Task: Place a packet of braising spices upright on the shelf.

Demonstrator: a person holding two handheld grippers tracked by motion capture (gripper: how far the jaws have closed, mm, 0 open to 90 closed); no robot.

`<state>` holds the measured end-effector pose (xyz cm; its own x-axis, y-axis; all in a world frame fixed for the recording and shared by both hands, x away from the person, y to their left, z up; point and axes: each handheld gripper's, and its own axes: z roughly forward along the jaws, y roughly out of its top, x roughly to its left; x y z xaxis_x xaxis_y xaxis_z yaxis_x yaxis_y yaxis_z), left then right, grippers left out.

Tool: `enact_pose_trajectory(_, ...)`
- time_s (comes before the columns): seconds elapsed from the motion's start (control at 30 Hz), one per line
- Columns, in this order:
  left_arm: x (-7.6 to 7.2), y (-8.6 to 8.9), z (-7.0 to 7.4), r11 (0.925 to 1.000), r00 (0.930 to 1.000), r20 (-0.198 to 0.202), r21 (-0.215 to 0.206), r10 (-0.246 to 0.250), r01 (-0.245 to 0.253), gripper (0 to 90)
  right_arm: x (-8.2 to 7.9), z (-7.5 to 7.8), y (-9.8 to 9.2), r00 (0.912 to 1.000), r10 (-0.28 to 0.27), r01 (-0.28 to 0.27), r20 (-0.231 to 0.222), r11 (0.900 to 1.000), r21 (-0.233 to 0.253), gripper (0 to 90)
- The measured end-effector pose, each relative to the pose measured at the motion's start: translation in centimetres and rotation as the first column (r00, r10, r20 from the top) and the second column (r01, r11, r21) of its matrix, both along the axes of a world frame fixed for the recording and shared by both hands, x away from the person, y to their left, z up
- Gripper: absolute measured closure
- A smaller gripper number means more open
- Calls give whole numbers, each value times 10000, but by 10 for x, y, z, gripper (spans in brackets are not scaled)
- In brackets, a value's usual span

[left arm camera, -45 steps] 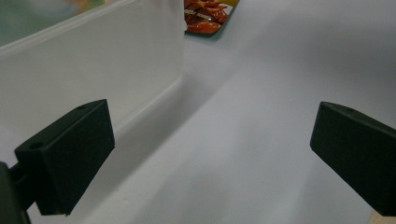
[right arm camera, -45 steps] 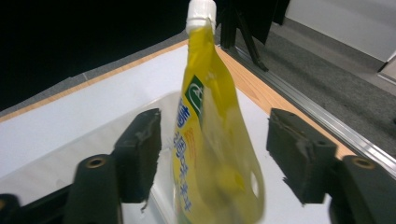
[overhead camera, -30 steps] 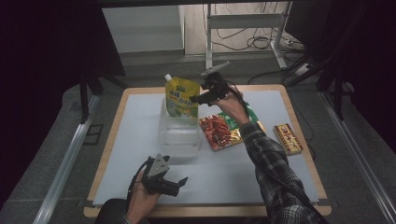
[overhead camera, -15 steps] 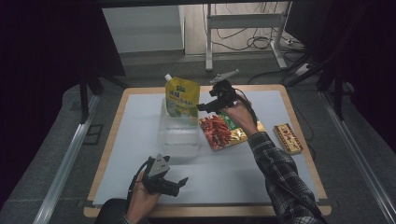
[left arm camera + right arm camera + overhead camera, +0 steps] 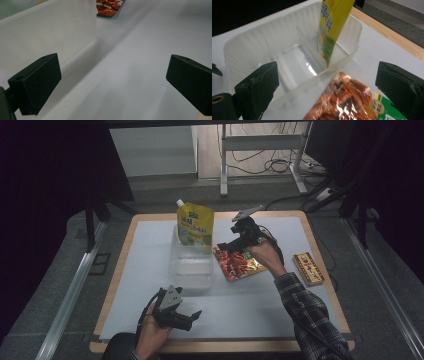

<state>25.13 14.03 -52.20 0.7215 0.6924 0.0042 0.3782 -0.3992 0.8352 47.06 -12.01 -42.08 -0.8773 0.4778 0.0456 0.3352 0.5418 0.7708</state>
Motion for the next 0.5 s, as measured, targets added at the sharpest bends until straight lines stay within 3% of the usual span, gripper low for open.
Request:
enact_pose_trajectory(0.2,0,0,0,10000,10000,31,70,-54,54,0,-6,-9,-15,9999,-125,125,1,9999,-119,50)
enact_pose_trajectory(0.5,0,-2,-1,9999,9999,49,131,-106,105,0,-16,-22,-41,9988,-485,487,-114,9987,141,44)
